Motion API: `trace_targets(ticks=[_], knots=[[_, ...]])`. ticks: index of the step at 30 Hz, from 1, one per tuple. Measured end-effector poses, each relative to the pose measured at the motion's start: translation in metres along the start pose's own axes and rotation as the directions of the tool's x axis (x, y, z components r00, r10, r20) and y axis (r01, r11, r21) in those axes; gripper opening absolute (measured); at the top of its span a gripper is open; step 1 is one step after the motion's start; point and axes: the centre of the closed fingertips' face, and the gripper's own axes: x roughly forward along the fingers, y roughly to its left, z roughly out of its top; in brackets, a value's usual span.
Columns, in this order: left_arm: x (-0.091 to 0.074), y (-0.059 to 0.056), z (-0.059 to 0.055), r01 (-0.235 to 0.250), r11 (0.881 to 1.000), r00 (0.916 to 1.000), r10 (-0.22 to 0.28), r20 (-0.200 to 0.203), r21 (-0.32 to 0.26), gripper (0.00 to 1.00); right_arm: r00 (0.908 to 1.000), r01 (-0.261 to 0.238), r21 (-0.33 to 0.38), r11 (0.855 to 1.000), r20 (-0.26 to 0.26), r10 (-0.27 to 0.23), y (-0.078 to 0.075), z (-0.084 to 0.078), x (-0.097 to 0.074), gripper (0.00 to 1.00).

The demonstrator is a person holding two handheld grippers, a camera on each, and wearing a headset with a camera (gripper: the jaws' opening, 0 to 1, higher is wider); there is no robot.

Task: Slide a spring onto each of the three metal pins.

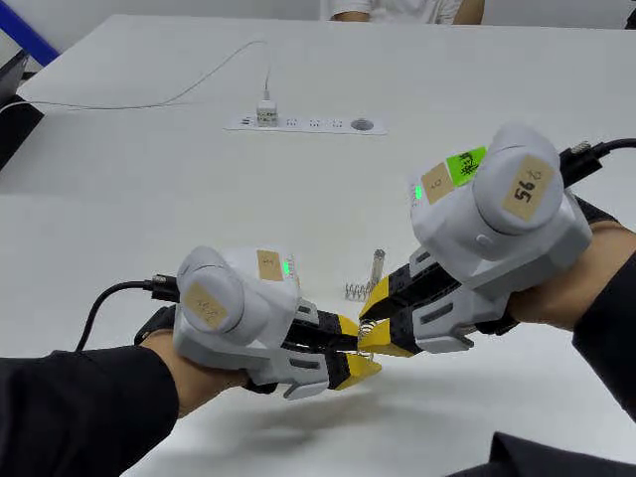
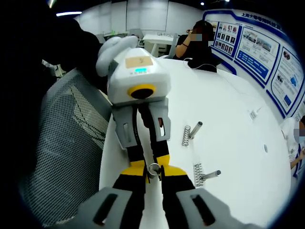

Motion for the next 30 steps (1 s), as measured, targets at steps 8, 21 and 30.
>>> trace_targets(ticks=[8,21,30], knots=[[0.0,0.001,0.0,-0.005,1.0,1.0,0.005,0.003,0.001,0.11,1.0,0.008,0.004,1.0,0.004,-0.008,-0.002,-0.001,0.0,0.12],[-0.003,0.004,-0.001,-0.023,0.999,0.9997,0.023,0.012,-0.034,0.21,0.9991,0.043,0.029,0.999,0.0,-0.043,-0.013,-0.008,-0.012,0.12],[-0.01,0.01,-0.002,-0.047,0.997,0.9987,0.048,0.019,-0.066,0.3,0.996,0.089,0.061,0.994,-0.01,-0.089,-0.027,-0.02,-0.03,0.12]])
